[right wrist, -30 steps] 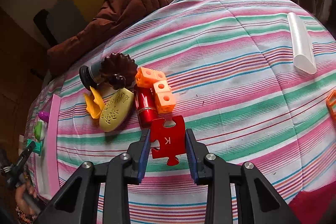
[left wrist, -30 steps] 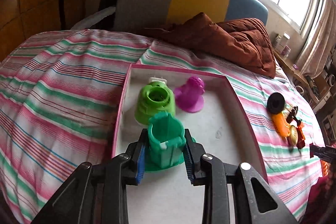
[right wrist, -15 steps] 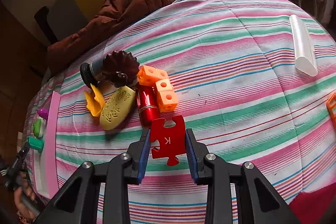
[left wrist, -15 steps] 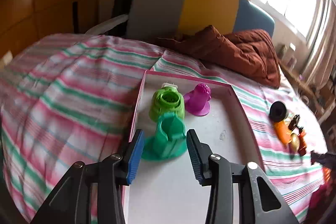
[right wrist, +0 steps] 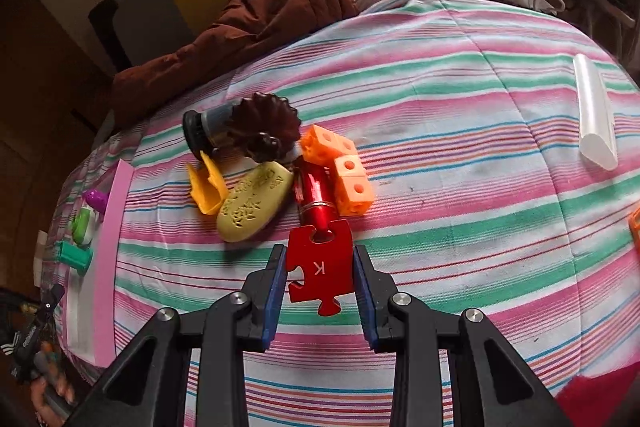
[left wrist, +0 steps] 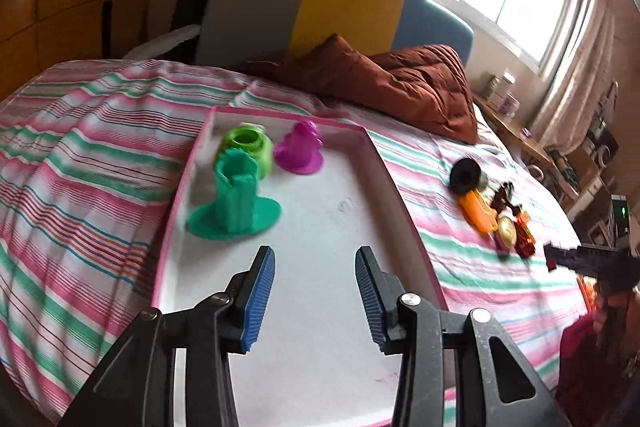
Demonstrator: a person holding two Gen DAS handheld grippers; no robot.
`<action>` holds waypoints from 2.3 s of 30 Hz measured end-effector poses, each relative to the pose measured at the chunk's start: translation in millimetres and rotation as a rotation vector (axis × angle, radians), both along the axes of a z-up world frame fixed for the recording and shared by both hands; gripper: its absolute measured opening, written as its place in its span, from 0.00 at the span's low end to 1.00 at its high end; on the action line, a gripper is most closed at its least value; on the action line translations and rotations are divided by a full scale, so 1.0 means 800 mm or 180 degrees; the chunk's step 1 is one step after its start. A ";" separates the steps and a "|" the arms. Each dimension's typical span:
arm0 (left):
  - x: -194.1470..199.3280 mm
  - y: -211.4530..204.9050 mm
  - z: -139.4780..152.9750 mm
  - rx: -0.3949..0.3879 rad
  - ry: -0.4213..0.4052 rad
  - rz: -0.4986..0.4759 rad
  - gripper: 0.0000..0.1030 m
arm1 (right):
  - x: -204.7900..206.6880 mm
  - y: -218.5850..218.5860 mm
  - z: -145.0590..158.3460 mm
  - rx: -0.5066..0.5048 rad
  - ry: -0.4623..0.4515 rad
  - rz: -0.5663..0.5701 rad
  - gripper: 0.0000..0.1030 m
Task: Organize rigid objects
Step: 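Carry the red K puzzle piece into the tray and open the right tool, then move the right tool back to the toy cluster above the red cylinder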
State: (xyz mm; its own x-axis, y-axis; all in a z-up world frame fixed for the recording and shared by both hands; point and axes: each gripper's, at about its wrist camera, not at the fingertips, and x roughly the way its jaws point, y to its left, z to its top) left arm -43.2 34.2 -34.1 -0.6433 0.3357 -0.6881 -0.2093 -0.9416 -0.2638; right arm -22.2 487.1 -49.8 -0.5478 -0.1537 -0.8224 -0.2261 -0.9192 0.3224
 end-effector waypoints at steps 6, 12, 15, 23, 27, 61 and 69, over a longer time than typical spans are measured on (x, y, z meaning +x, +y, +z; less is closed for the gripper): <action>0.010 0.008 -0.003 -0.0039 -0.0018 -0.0112 0.41 | -0.008 -0.032 -0.004 -0.0226 -0.0063 0.0111 0.32; 0.009 0.003 -0.006 -0.0033 -0.0070 -0.0096 0.41 | -0.036 -0.116 -0.001 -0.0116 -0.0129 0.0569 0.32; 0.008 0.001 -0.008 -0.0056 -0.0105 -0.0074 0.41 | -0.052 -0.158 0.007 -0.0090 -0.0094 0.0792 0.32; 0.007 -0.005 -0.014 -0.0056 -0.0251 0.0050 0.41 | -0.099 -0.254 0.024 -0.0129 0.0028 0.1134 0.32; 0.006 -0.007 -0.013 -0.0115 -0.0257 0.0075 0.41 | -0.122 -0.299 0.034 -0.0089 0.0139 0.1291 0.32; 0.005 -0.020 -0.019 -0.0053 -0.0364 0.0138 0.41 | -0.203 -0.380 0.033 0.0629 0.0289 0.1321 0.54; 0.018 -0.012 -0.009 0.0088 -0.0286 0.0097 0.41 | -0.154 -0.330 0.036 0.0592 0.0223 0.1120 0.57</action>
State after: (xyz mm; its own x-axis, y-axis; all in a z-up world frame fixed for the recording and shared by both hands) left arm -29.0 24.9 -41.2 -0.5896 0.3365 -0.7342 -0.1549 -0.9393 -0.3062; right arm -145.1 223.2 -20.9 -0.5441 -0.1940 -0.8163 0.1294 -0.9807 0.1468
